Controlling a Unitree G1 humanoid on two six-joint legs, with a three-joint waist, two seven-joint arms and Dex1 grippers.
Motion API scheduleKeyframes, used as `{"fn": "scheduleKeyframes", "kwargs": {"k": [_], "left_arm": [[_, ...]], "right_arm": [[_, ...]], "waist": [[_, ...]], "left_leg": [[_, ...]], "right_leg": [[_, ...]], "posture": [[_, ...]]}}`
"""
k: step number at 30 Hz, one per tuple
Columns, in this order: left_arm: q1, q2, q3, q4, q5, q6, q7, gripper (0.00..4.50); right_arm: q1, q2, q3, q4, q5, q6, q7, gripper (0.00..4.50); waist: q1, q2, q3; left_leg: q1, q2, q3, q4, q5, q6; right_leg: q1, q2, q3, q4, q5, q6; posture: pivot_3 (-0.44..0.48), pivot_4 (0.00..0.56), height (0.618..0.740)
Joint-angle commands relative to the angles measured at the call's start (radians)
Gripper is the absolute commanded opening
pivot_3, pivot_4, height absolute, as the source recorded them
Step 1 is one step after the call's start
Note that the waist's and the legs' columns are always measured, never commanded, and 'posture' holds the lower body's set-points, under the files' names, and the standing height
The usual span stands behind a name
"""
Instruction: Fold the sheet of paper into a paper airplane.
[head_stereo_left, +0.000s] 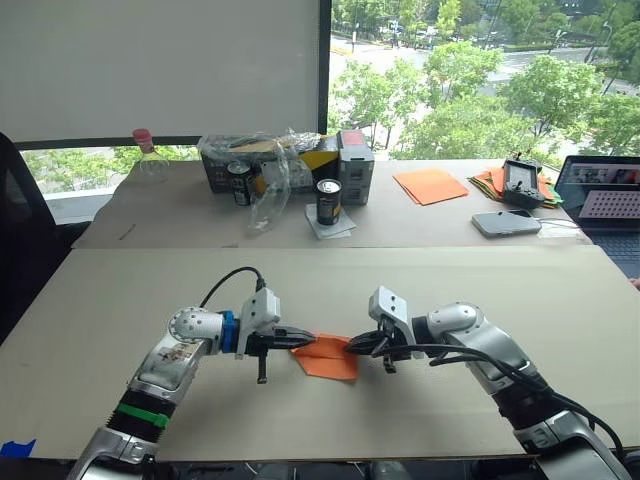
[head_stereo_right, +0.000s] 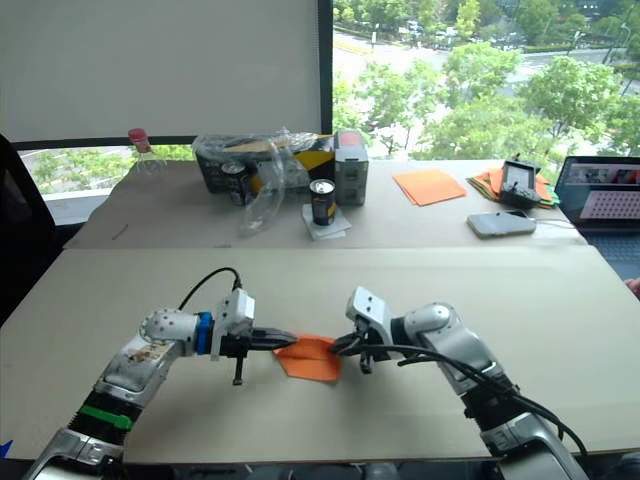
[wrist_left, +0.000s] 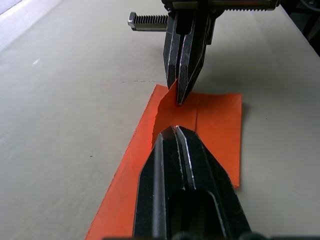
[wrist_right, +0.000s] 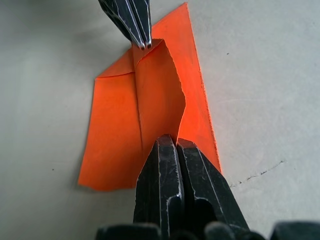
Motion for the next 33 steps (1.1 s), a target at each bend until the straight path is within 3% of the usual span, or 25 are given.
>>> {"fn": "scheduleKeyframes", "kwargs": {"k": [1,11,18,24,27,31,33], "left_arm": [[0.02,0.002,-0.019,0.001,0.036,-0.055,0.009,0.0],[0.0,-0.007,0.006,0.071,0.045,-0.083,0.045,0.0],[0.004,0.0,-0.01,0.073,0.057,-0.1,0.022,0.0],[-0.029,-0.01,-0.013,0.116,0.055,-0.11,-0.002,0.0],[-0.046,-0.016,-0.019,0.131,0.056,-0.112,-0.008,0.0],[-0.06,-0.022,-0.024,0.132,0.053,-0.106,-0.017,0.0],[-0.061,-0.017,-0.034,0.134,0.06,-0.115,-0.033,0.0]], "right_arm": [[0.025,-0.013,0.025,0.008,-0.036,0.016,-0.017,0.03],[0.071,0.008,-0.02,-0.057,-0.007,0.002,-0.067,0.03],[0.051,-0.011,-0.103,-0.137,-0.008,-0.029,-0.13,2.22],[0.09,0.088,-0.158,-0.353,0.145,0.094,-0.2,2.22],[0.149,0.106,-0.081,-0.363,0.072,0.066,-0.25,1.44],[0.214,0.143,-0.013,-0.287,-0.001,-0.052,-0.301,0.03],[0.229,0.163,-0.006,-0.247,-0.013,-0.1,-0.313,0.03]], "waist": [[0.001,0.0,0.0],[0.005,0.0,0.0],[0.006,0.0,0.0],[0.005,0.0,0.0],[0.007,0.0,0.0],[0.008,0.0,0.0],[0.007,0.0,0.0]], "left_leg": [[0.0,0.0,0.0,0.0,0.0,0.0],[0.0,0.0,0.0,0.0,0.0,0.0],[-0.001,0.0,0.0,0.0,0.0,0.0],[-0.001,0.0,0.0,-0.001,0.0,0.0],[-0.001,0.0,-0.001,-0.001,0.0,0.0],[-0.001,-0.002,-0.001,0.001,0.0,0.0],[-0.001,-0.001,-0.001,0.0,0.0,0.0]], "right_leg": [[0.0,0.0,0.0,0.0,0.0,0.0],[0.0,0.0,0.0,0.0,0.0,0.0],[0.0,0.0,0.0,0.0,0.0,0.0],[-0.001,0.0,0.0,0.0,0.0,0.0],[-0.001,0.0,-0.001,-0.001,0.0,0.0],[0.0,-0.001,0.0,-0.001,0.0,0.0],[0.0,-0.001,0.0,0.0,0.0,0.0]], "posture": [[0.0,0.15,0.67],[0.0,0.15,0.67],[0.0,0.15,0.67],[0.0,0.15,0.67],[0.0,0.15,0.67],[0.0,0.15,0.67],[0.0,0.15,0.67]]}}
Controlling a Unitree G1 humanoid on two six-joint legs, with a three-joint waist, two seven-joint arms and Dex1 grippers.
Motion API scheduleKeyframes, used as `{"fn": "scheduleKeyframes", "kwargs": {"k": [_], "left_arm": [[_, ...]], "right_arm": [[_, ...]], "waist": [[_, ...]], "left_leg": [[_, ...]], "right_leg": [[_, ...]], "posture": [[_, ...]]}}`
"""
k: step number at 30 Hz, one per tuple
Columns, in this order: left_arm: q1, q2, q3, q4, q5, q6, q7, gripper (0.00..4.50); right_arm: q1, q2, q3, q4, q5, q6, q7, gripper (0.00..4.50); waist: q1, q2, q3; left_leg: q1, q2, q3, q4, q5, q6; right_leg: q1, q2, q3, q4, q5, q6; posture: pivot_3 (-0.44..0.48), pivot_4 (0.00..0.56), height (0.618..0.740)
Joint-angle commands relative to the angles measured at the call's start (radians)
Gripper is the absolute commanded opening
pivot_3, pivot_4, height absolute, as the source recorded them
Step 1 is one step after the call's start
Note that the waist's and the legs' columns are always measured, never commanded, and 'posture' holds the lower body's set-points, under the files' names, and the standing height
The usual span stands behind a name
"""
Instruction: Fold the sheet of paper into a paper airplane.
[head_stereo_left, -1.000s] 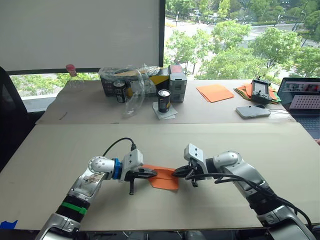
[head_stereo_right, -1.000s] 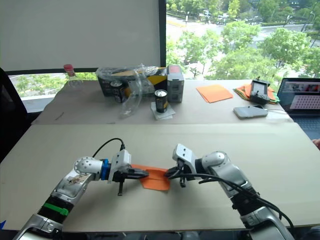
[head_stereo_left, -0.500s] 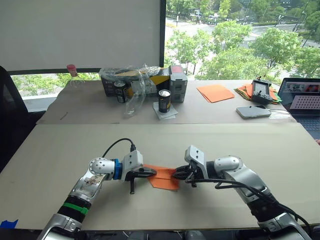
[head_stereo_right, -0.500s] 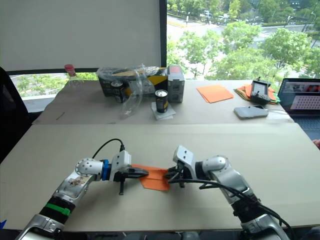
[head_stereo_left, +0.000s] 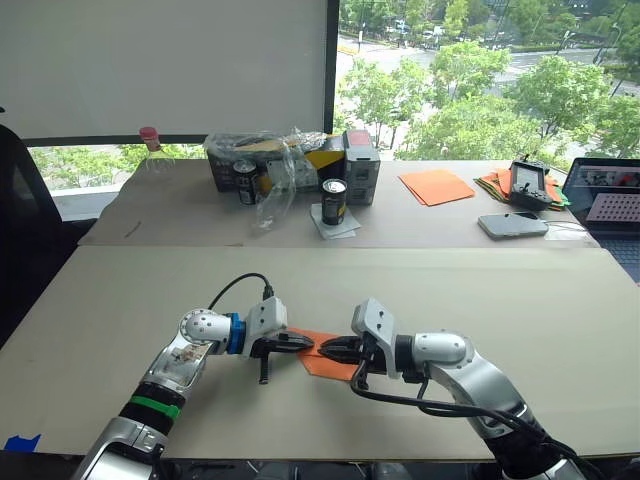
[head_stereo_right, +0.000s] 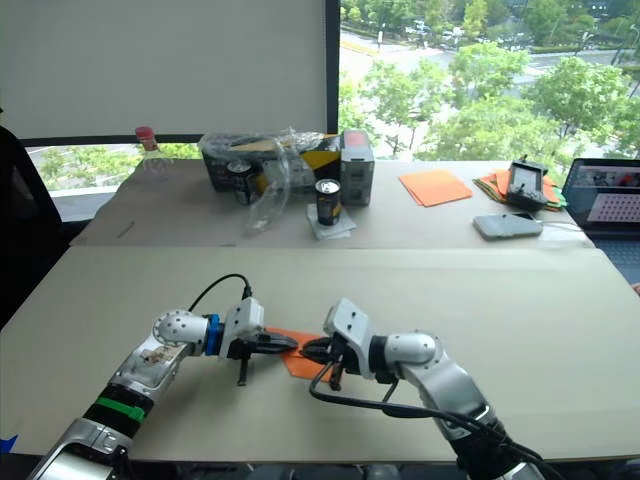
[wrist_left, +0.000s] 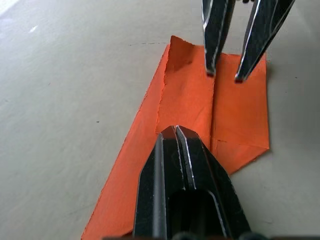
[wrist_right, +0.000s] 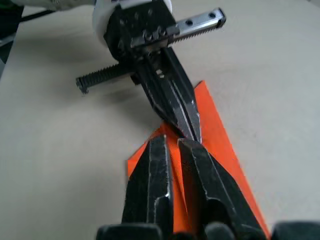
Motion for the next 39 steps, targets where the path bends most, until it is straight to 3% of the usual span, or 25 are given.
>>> {"fn": "scheduleKeyframes", "kwargs": {"k": [1,11,26,33,39], "left_arm": [[-0.008,0.007,-0.03,0.011,0.027,-0.013,-0.029,0.0],[-0.016,0.001,-0.032,0.029,0.033,-0.027,-0.028,0.0],[-0.015,-0.015,-0.029,0.035,0.019,-0.044,-0.036,0.0],[-0.02,-0.019,-0.026,0.042,0.022,-0.054,-0.038,0.0],[-0.018,-0.02,-0.025,0.035,0.022,-0.053,-0.036,0.0]], "right_arm": [[0.002,0.032,0.0,0.036,-0.021,-0.109,-0.027,0.03],[0.013,0.031,0.005,0.103,-0.055,-0.134,-0.032,0.03],[0.195,-0.165,-0.16,0.018,-0.013,-0.16,-0.011,0.03],[0.125,-0.16,-0.208,-0.051,0.016,-0.223,-0.015,0.03],[0.061,-0.113,-0.122,-0.035,-0.05,-0.268,-0.025,0.03]], "waist": [[-0.001,0.0,0.0],[-0.001,0.0,0.0],[0.005,0.0,-0.001],[0.003,0.0,0.0],[-0.001,0.0,0.0]], "left_leg": [[0.0,0.0,0.0,0.0,0.0,0.0],[0.001,0.0,0.0,0.0,0.0,0.0],[0.001,0.0,0.0,0.0,0.0,0.0],[0.001,0.0,0.0,0.0,0.0,0.0],[0.0,0.001,0.0,-0.001,0.0,0.0]], "right_leg": [[0.0,0.0,0.0,0.0,0.0,0.0],[0.0,0.0,0.0,0.0,0.0,0.0],[0.003,0.0,0.0,-0.001,0.0,0.0],[0.002,0.0,0.0,0.0,0.0,0.0],[0.001,0.001,0.0,0.0,0.0,0.0]], "posture": [[0.0,0.15,0.67],[0.0,0.15,0.67],[0.0,0.15,0.67],[0.0,0.15,0.67],[0.0,0.15,0.67]]}}
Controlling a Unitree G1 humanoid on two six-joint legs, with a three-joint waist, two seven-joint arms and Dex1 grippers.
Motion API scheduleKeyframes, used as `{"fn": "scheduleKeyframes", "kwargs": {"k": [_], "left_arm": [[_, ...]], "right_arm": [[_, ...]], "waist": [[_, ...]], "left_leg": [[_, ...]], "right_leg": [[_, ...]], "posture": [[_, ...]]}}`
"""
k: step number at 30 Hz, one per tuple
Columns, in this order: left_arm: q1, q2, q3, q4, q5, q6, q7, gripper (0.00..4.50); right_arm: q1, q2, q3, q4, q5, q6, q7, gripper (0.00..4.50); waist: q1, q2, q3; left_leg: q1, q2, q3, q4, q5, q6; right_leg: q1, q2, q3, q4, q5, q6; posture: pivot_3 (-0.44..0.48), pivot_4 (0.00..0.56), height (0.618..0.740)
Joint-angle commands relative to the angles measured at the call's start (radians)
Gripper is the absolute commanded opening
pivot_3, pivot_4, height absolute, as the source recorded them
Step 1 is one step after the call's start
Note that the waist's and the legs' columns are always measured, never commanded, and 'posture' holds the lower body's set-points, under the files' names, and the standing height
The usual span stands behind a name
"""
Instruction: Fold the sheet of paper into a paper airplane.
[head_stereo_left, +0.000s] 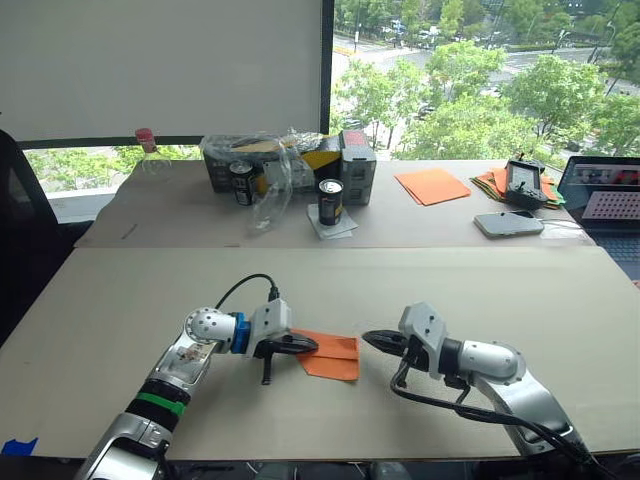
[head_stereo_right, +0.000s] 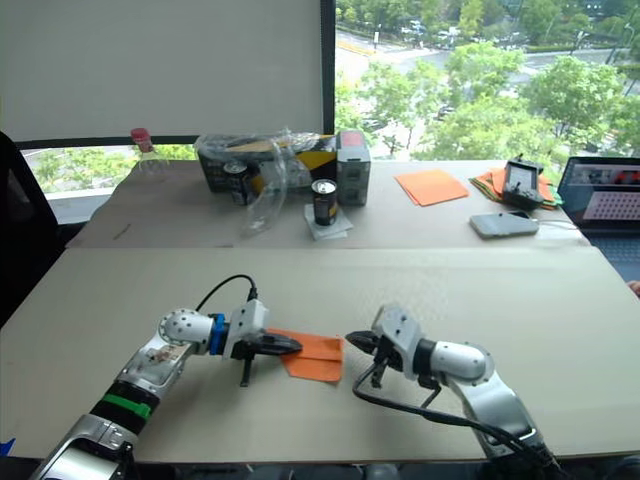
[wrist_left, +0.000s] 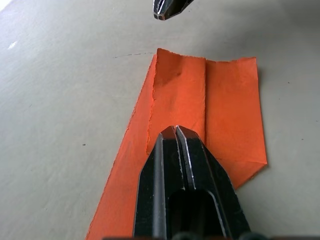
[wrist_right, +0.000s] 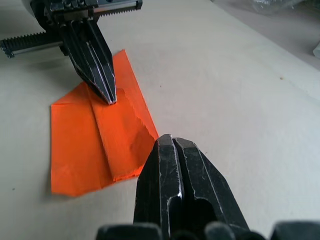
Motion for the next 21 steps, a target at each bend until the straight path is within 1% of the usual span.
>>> {"fn": "scheduleKeyframes", "kwargs": {"k": [1,4,10,13,21], "left_arm": [[0.006,0.002,-0.007,-0.005,0.011,0.001,-0.005,0.0],[0.011,0.002,-0.008,-0.014,0.009,0.002,-0.003,0.0],[0.024,-0.009,-0.023,-0.034,0.009,0.013,-0.005,0.0],[0.025,-0.013,-0.025,-0.037,0.014,0.015,0.002,0.0],[0.035,-0.011,-0.028,-0.042,0.015,0.009,0.007,0.0]], "right_arm": [[-0.017,0.018,0.057,0.006,-0.058,-0.06,-0.01,0.03],[-0.012,0.041,0.102,0.045,-0.088,-0.115,-0.004,0.03],[0.019,0.039,0.165,0.174,-0.162,-0.242,0.011,0.03],[0.03,0.028,0.161,0.182,-0.172,-0.255,0.013,0.03],[0.082,-0.027,0.08,0.183,-0.157,-0.249,-0.007,0.03]], "waist": [[0.0,0.0,0.0],[0.001,0.0,0.0],[0.0,0.0,0.0],[0.0,0.0,0.0],[0.013,0.0,0.0]], "left_leg": [[0.0,0.0,0.0,0.0,0.0,0.0],[0.0,0.0,0.0,0.0,0.0,0.0],[0.0,-0.001,0.0,0.001,0.0,0.0],[0.001,0.0,0.0,0.001,0.0,0.0],[0.001,-0.001,0.0,0.002,0.0,0.0]], "right_leg": [[0.0,0.0,0.0,0.0,0.0,0.0],[0.0,0.0,0.0,0.0,0.0,0.0],[0.0,0.0,0.001,0.0,0.0,0.0],[0.001,0.0,0.0,0.0,0.0,0.0],[0.002,0.0,0.0,0.0,0.0,0.0]], "posture": [[0.0,0.15,0.67],[0.0,0.15,0.67],[0.0,0.15,0.67],[0.0,0.15,0.67],[0.0,0.15,0.67]]}}
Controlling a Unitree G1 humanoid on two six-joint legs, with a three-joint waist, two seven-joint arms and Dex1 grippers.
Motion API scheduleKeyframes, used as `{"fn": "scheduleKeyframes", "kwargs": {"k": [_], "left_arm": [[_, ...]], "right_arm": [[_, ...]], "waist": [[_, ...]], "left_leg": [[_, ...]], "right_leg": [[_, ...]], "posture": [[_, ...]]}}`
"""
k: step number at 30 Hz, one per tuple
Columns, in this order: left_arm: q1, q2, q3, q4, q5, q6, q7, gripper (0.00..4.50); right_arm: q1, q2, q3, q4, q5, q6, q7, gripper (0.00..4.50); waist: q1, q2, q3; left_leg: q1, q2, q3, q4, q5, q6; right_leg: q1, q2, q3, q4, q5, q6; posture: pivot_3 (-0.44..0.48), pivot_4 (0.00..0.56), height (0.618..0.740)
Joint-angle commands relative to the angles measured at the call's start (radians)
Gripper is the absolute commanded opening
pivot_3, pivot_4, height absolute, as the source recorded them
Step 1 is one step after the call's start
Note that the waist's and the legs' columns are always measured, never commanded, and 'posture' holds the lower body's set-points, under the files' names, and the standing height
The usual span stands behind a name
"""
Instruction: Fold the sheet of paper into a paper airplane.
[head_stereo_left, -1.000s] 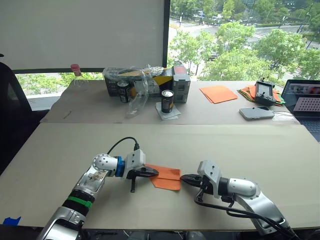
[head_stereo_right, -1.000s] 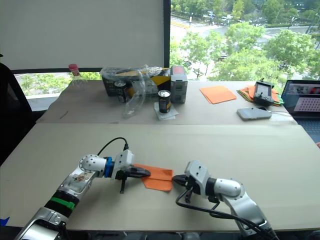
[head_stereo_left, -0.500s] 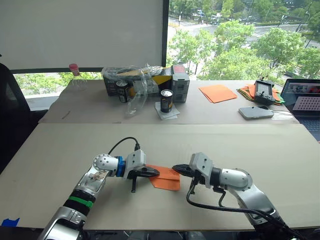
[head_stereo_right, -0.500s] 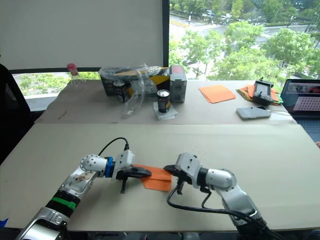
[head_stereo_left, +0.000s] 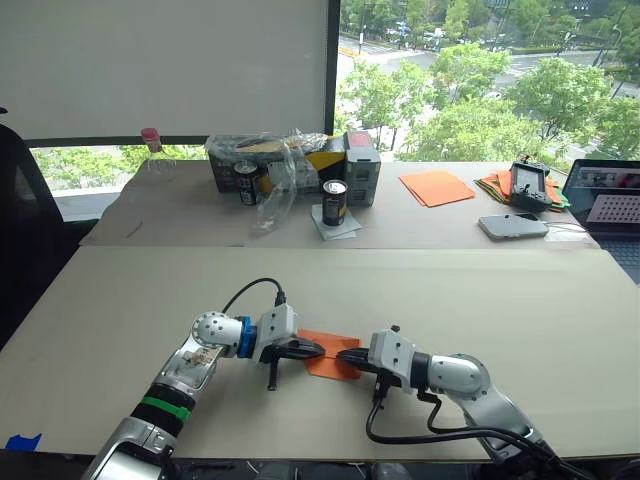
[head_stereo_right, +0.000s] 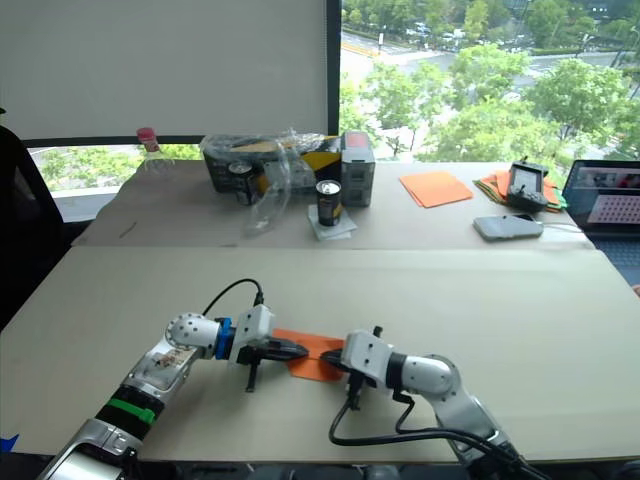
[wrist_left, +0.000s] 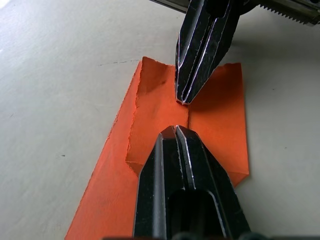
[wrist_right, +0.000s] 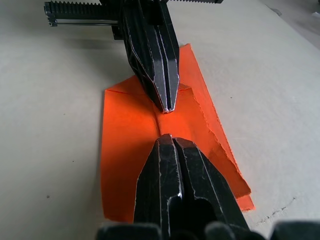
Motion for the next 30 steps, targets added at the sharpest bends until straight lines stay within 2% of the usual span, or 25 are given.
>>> {"fn": "scheduleKeyframes", "kwargs": {"k": [1,7,11,18,22,30], "left_arm": [[0.012,0.006,-0.009,-0.007,0.015,0.007,0.001,0.0],[0.01,0.005,-0.013,-0.002,0.021,0.007,0.009,0.0],[0.007,0.004,-0.015,0.004,0.025,0.006,0.012,0.0],[0.001,0.006,-0.012,0.005,0.022,0.005,0.008,0.0],[-0.002,0.011,-0.007,0.01,0.025,0.004,0.011,0.0],[0.001,0.014,-0.004,0.005,0.025,0.004,0.018,0.0]], "right_arm": [[0.044,-0.054,-0.059,0.026,-0.002,0.019,-0.004,0.03],[0.076,-0.1,-0.114,-0.023,0.014,0.045,-0.004,0.03],[0.056,-0.084,-0.146,-0.069,0.055,0.076,-0.017,0.03],[-0.057,0.0,-0.13,-0.097,0.05,0.131,-0.06,0.03],[-0.064,0.002,-0.084,-0.142,0.028,0.165,-0.04,0.03],[-0.057,0.005,-0.028,-0.069,-0.032,0.194,-0.05,0.03]], "waist": [[0.004,0.0,0.0],[0.008,0.0,0.0],[0.008,0.0,0.0],[0.004,0.0,0.0],[0.004,0.0,0.0],[0.002,0.0,0.0]], "left_leg": [[0.0,0.0,0.0,0.0,0.0,0.0],[0.0,0.0,0.0,0.001,0.0,0.0],[0.0,0.0,0.0,0.001,0.0,0.0],[-0.001,0.001,0.0,0.0,0.0,0.0],[-0.001,0.0,0.0,0.0,0.0,0.0],[-0.001,0.0,0.0,0.0,0.0,0.0]], "right_leg": [[0.0,0.0,0.0,0.0,0.0,0.0],[0.001,0.0,0.0,0.0,0.0,0.0],[0.0,0.0,0.0,0.0,0.0,0.0],[-0.001,0.0,0.001,0.001,0.0,0.0],[-0.002,0.0,0.0,0.001,0.0,0.0],[-0.002,0.0,0.0,0.001,0.0,0.0]], "posture": [[0.0,0.15,0.67],[0.0,0.15,0.67],[0.0,0.15,0.67],[0.0,0.15,0.67],[0.0,0.15,0.67],[0.0,0.15,0.67]]}}
